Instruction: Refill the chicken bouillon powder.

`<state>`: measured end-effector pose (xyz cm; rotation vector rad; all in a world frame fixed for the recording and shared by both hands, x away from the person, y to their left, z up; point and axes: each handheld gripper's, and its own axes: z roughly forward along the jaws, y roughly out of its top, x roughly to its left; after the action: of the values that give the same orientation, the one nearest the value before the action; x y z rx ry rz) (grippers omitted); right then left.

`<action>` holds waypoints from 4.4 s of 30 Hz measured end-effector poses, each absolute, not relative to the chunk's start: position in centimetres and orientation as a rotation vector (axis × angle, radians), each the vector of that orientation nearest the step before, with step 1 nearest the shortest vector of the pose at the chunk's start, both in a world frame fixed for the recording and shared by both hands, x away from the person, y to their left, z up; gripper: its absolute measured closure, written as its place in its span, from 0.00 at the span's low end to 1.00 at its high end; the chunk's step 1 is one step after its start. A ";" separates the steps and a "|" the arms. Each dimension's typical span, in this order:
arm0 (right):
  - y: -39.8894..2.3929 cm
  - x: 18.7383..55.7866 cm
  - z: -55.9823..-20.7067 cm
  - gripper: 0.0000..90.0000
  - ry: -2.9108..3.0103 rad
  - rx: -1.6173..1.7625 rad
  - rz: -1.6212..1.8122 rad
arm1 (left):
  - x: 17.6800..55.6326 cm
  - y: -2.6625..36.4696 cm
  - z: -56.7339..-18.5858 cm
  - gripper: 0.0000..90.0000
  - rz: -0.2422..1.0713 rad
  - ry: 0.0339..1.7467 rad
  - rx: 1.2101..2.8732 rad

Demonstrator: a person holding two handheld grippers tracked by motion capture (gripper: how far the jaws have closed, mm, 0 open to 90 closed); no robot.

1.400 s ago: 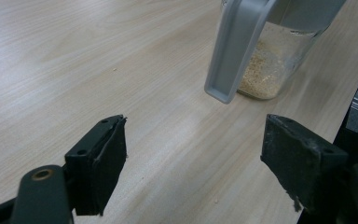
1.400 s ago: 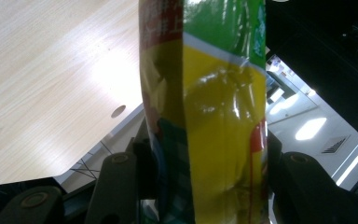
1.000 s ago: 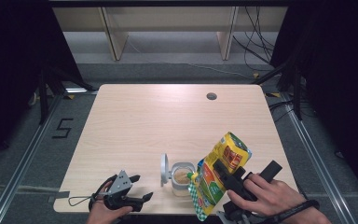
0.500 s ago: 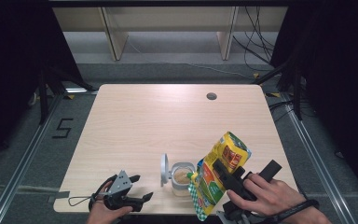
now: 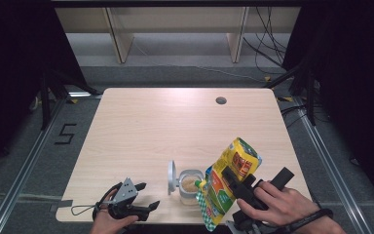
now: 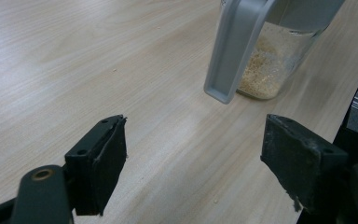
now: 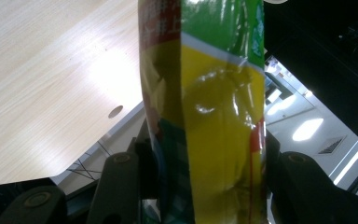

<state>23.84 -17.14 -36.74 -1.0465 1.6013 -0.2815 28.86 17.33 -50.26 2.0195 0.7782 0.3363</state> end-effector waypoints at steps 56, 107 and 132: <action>-17.7 23.1 -37.0 0.66 1.607 -1.030 -0.247 | 28.8 17.1 -50.5 0.24 0.337 0.813 1.996; -17.9 23.3 -36.8 0.68 1.602 -1.014 -0.243 | 28.7 17.2 -50.3 0.24 0.323 0.819 2.006; -18.6 23.7 -38.2 0.69 1.626 -0.977 -0.198 | 28.9 17.3 -50.4 0.24 0.346 0.782 2.011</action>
<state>23.74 -18.59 -38.23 -0.9771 1.6263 -0.1976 28.86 17.27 -50.39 2.0112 0.7821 0.3465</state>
